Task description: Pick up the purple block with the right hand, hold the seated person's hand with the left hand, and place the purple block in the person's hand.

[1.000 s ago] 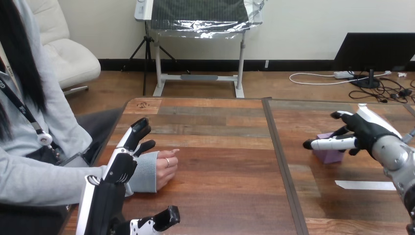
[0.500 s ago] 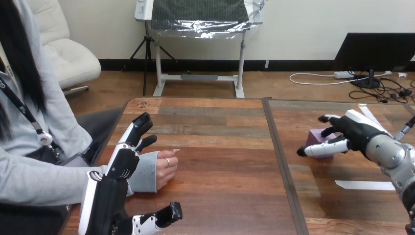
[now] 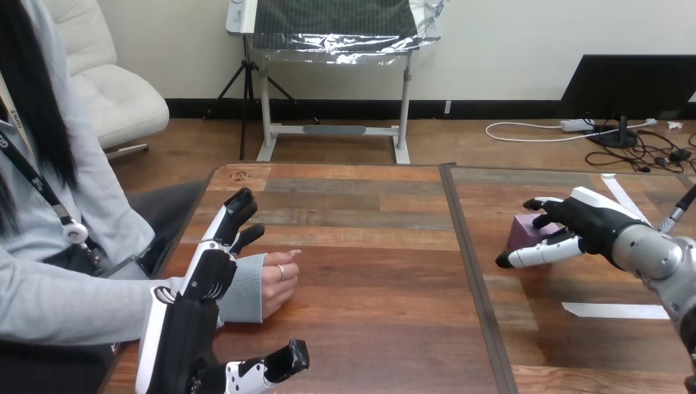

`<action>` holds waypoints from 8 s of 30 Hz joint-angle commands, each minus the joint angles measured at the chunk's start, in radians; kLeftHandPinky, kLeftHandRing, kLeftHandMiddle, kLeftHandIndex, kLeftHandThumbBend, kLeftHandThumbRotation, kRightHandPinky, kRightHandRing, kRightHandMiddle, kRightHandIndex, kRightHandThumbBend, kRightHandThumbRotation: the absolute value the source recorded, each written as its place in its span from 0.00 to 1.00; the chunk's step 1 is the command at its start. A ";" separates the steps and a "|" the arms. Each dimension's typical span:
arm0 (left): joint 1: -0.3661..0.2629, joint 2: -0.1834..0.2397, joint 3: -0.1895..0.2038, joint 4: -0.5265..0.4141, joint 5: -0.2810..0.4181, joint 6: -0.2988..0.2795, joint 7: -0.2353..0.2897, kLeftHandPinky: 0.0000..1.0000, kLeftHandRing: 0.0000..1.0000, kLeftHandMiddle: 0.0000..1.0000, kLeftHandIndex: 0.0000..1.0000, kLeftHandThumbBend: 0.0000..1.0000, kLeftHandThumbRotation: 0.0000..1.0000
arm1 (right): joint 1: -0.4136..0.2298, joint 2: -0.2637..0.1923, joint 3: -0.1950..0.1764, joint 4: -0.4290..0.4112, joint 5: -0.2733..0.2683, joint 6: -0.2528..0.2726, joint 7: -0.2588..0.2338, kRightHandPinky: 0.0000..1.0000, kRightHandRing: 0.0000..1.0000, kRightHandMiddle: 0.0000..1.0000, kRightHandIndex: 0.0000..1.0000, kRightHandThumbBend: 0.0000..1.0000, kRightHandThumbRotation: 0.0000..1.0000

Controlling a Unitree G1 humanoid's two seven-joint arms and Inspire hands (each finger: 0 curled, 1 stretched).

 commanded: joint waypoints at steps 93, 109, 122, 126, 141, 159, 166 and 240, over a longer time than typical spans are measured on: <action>-0.104 -0.010 -0.018 0.012 -0.032 -0.001 -0.013 0.88 0.93 0.93 0.90 1.00 0.56 | 0.148 -0.302 -0.009 -0.822 0.014 0.058 0.483 0.75 0.83 0.87 0.91 0.94 0.45; -0.102 -0.007 -0.025 0.008 -0.039 0.008 -0.016 0.86 0.92 0.93 0.89 1.00 0.54 | 0.172 -0.298 -0.082 -0.853 0.047 0.029 0.336 0.69 0.75 0.79 0.83 0.96 0.34; -0.098 -0.003 -0.034 0.004 -0.043 0.013 -0.022 0.87 0.93 0.94 0.90 1.00 0.54 | 0.128 -0.238 -0.089 -0.690 0.048 -0.037 0.126 0.65 0.72 0.77 0.82 0.97 0.31; -0.097 -0.004 -0.029 0.004 -0.038 0.011 -0.021 0.87 0.93 0.94 0.90 1.00 0.54 | 0.100 -0.215 -0.079 -0.608 0.043 -0.072 0.060 0.65 0.72 0.77 0.83 0.95 0.30; -0.088 -0.003 -0.028 -0.009 -0.033 0.012 -0.022 0.86 0.93 0.94 0.90 1.00 0.55 | -0.022 -0.132 -0.035 -0.313 0.006 -0.130 -0.089 0.54 0.65 0.76 0.84 0.99 0.43; -0.081 -0.009 -0.031 -0.010 -0.043 0.002 -0.020 0.86 0.92 0.93 0.89 1.00 0.54 | -0.130 -0.032 0.000 -0.100 -0.026 -0.056 -0.162 0.44 0.41 0.45 0.88 1.00 0.53; -0.072 -0.014 -0.024 -0.013 -0.032 -0.004 -0.018 0.86 0.92 0.93 0.89 1.00 0.55 | -0.166 0.016 0.037 -0.036 -0.058 0.011 -0.182 0.31 0.46 0.52 0.92 1.00 0.56; -0.006 -0.023 -0.068 -0.022 -0.052 -0.038 -0.017 0.88 0.95 0.95 0.91 1.00 0.54 | -0.114 0.085 0.085 0.051 -0.103 0.118 -0.189 0.89 0.96 0.97 0.99 0.99 0.70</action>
